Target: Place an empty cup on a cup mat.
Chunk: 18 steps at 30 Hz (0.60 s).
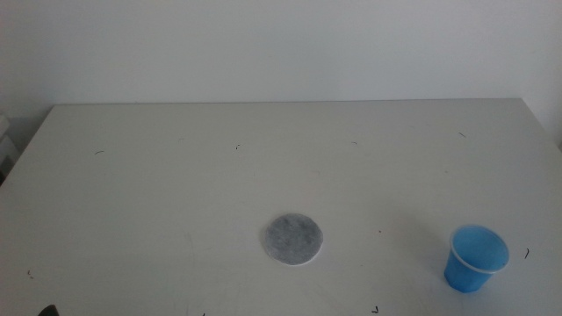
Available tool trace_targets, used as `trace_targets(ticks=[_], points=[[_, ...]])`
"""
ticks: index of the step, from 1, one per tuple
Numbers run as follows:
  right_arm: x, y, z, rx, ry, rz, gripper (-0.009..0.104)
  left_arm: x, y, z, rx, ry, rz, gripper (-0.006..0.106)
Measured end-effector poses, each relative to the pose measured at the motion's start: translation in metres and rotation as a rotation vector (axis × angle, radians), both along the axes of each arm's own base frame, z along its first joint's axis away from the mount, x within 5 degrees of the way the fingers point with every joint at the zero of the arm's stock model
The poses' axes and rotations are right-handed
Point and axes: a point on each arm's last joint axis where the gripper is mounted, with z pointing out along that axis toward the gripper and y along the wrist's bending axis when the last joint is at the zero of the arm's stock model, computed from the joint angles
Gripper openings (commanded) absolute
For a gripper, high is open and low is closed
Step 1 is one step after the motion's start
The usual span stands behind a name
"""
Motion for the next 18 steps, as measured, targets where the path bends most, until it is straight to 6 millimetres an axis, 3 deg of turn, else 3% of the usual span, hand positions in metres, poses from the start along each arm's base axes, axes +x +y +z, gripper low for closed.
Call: trace_targets(ticks=[6, 12, 18], points=[[-0.003, -0.001, 0.013, 0.007, 0.02, -0.009, 0.091, 0.0, 0.0, 0.0, 0.0, 0.0, 0.0, 0.105], [-0.007, -0.002, 0.052, -0.005, 0.009, -0.022, 0.091, 0.0, 0.0, 0.0, 0.0, 0.0, 0.0, 0.105], [0.004, -0.002, 0.089, -0.007, 0.03, -0.023, 0.091, 0.0, 0.0, 0.0, 0.0, 0.0, 0.0, 0.105]])
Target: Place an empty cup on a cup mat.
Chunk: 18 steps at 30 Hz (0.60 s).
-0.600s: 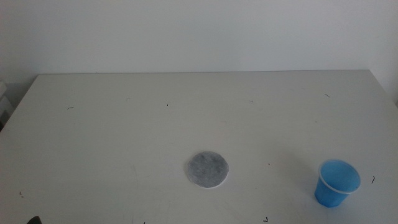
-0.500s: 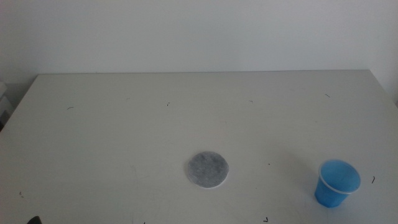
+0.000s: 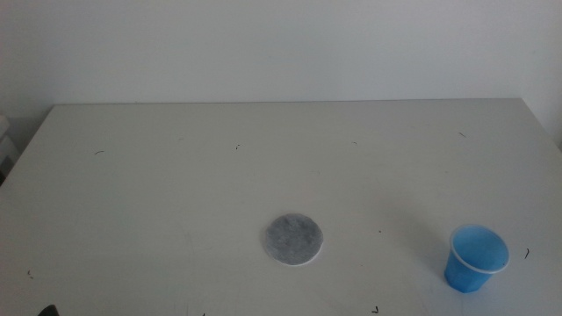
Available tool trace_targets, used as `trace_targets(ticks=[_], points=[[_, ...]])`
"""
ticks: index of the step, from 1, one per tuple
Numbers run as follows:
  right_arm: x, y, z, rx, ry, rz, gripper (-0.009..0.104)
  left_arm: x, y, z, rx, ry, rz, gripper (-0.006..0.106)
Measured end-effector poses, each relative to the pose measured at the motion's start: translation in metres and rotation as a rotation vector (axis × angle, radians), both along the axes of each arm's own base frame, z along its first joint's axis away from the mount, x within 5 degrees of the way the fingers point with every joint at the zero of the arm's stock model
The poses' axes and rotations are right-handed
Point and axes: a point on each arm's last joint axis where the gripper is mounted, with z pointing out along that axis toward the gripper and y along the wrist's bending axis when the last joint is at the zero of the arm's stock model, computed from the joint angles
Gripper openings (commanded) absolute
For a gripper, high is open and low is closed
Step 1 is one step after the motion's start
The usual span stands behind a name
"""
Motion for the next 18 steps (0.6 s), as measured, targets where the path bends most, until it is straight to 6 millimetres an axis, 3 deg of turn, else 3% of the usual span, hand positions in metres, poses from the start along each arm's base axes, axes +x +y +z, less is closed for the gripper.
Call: trace_targets(ticks=[18], points=[[0.046, 0.004, 0.099, 0.083, 0.153, -0.018, 0.091, 0.0, 0.0, 0.0, 0.0, 0.0, 0.0, 0.105]])
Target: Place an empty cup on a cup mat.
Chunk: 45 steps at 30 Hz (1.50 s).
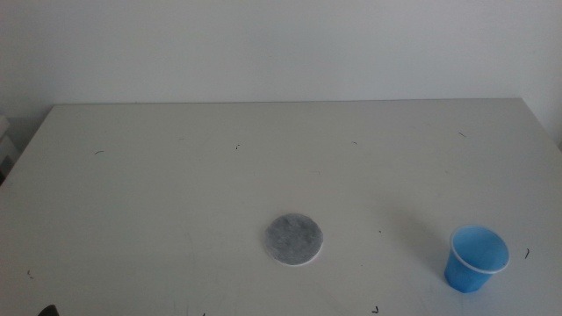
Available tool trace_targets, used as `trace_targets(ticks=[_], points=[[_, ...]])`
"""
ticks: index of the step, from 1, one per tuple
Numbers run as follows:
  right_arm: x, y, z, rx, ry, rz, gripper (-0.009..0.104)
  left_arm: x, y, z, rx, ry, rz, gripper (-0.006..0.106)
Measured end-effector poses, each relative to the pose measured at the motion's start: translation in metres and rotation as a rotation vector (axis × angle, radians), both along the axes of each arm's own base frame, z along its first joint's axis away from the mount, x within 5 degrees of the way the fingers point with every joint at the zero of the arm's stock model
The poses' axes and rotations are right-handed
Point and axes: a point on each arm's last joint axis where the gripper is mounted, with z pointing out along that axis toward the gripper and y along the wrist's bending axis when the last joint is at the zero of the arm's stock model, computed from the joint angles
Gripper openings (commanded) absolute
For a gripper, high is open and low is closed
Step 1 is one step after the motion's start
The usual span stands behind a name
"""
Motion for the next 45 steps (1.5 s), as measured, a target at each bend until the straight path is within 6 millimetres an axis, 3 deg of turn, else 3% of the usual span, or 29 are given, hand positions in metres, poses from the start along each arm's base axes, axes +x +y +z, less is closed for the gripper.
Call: trace_targets(ticks=[8, 16, 28, 36, 45], points=[[0.025, 0.005, 0.024, 0.028, 0.212, 0.023, 0.091, 0.0, 0.0, 0.0, 0.0, 0.0, 0.0, 0.105], [0.058, 0.008, 0.026, 0.034, 0.387, 0.027, 0.091, 0.0, 0.0, 0.0, 0.0, 0.0, 0.0, 0.105], [0.108, 0.014, -0.015, 0.043, 0.664, 0.008, 0.091, 0.0, 0.0, 0.0, 0.0, 0.0, 0.0, 0.105], [0.127, 0.034, -0.038, 0.036, 0.765, 0.049, 0.091, 0.0, 0.0, 0.0, 0.0, 0.0, 0.0, 0.105], [0.142, 0.037, -0.086, 0.038, 0.894, 0.022, 0.091, 0.0, 0.0, 0.0, 0.0, 0.0, 0.0, 0.105]])
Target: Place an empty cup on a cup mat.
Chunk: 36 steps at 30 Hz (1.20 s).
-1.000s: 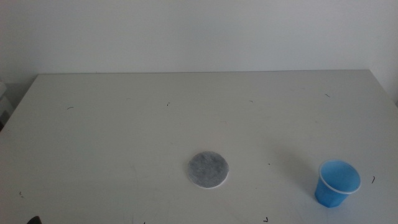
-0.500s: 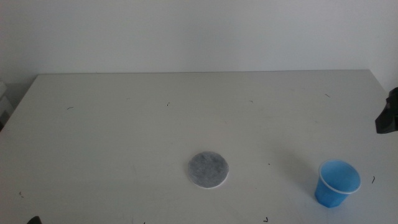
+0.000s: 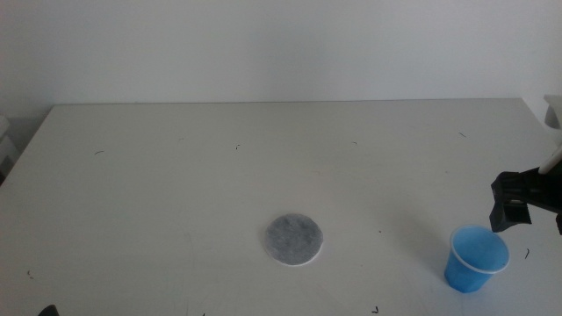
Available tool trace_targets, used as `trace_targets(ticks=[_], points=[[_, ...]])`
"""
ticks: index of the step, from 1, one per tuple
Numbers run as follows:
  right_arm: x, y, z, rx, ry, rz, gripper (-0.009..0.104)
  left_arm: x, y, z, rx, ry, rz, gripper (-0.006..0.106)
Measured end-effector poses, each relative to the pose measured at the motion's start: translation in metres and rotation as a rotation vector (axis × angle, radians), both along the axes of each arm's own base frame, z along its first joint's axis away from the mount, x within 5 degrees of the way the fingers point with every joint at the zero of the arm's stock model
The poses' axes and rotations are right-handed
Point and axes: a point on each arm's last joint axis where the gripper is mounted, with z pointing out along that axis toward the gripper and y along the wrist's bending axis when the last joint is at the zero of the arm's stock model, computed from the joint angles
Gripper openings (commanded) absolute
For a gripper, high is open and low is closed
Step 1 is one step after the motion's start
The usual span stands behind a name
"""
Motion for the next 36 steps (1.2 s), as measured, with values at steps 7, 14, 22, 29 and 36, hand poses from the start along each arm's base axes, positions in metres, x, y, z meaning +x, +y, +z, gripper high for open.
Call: trace_targets(ticks=[7, 14, 22, 29, 36], points=[[0.008, 0.001, -0.034, -0.004, 0.029, -0.003, 0.091, 0.0, 0.0, 0.0, 0.0, 0.0, 0.0, 0.105], [0.019, 0.003, -0.065, -0.009, 0.056, -0.004, 0.083, 0.0, 0.0, 0.0, 0.0, 0.0, 0.0, 0.105], [0.03, 0.004, -0.086, -0.012, 0.072, -0.004, 0.058, 0.0, 0.0, 0.0, 0.0, 0.0, 0.0, 0.105], [0.031, 0.005, -0.086, -0.008, 0.059, -0.014, 0.025, 0.0, 0.0, 0.0, 0.0, 0.0, 0.0, 0.105], [0.032, 0.005, -0.086, -0.002, 0.059, -0.036, -0.001, 0.0, 0.0, 0.0, 0.0, 0.0, 0.0, 0.105]])
